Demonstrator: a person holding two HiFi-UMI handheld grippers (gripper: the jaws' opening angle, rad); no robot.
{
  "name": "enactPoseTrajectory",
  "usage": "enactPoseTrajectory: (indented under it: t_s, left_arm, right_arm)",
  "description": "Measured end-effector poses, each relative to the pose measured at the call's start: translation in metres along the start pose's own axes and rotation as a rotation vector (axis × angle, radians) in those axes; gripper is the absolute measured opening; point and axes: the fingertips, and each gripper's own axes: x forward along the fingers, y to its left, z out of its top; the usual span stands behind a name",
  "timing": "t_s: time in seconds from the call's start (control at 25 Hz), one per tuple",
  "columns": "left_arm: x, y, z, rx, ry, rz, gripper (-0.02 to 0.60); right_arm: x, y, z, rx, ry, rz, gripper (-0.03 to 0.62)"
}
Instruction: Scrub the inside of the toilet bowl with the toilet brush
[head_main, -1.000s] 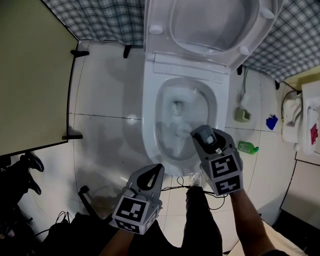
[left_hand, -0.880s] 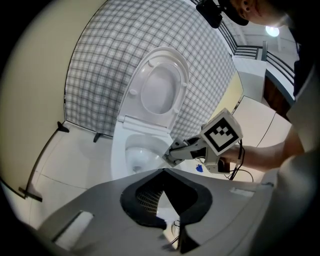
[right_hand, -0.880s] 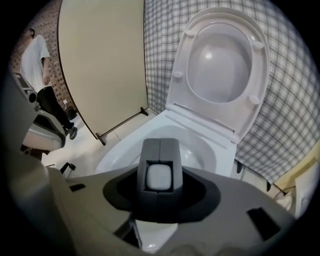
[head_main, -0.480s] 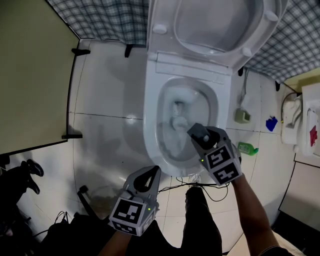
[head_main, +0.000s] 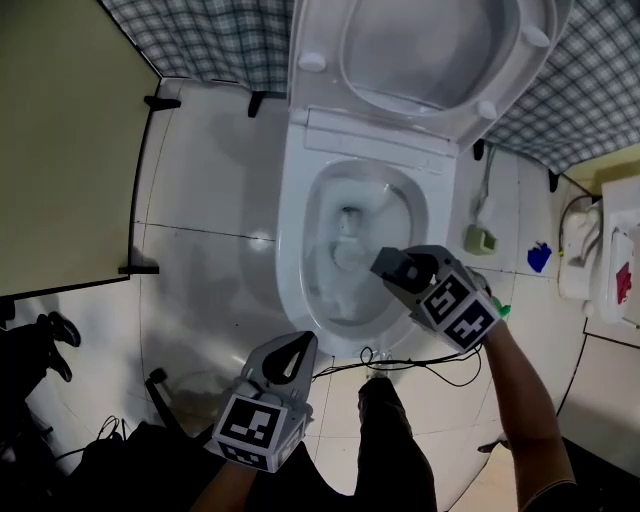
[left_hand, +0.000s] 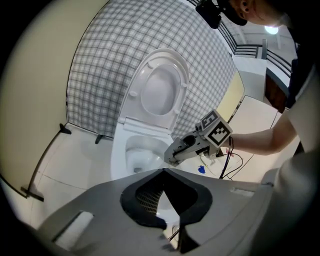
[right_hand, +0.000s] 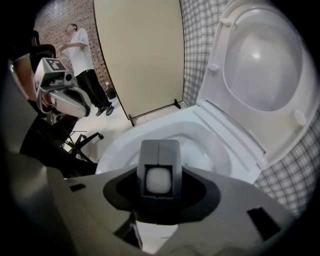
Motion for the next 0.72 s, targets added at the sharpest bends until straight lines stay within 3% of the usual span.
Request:
enactPoseTrajectory:
  t_s: [0.24,0.56,0.72]
  left_arm:
    - [0.004,-0.014,-0.003,-0.034,-0.026,0.044,-0.014]
    - [0.011,-0.038,-0.008,-0.065,-0.057,0.066,-0.014]
    - [0.018,-0.045,-0.006,-0.075,-0.079,0.089,-0.014]
  right_arm:
    - [0.032,-0.026,-0.010,-0.050,0.028,-0.005,0.199]
    - [-0.019,0.000,-0.014,-0.282,0.062,0.172,0.198]
    - [0.001,-0.010,-0.015,-0.276,0.035,0.148,0.198]
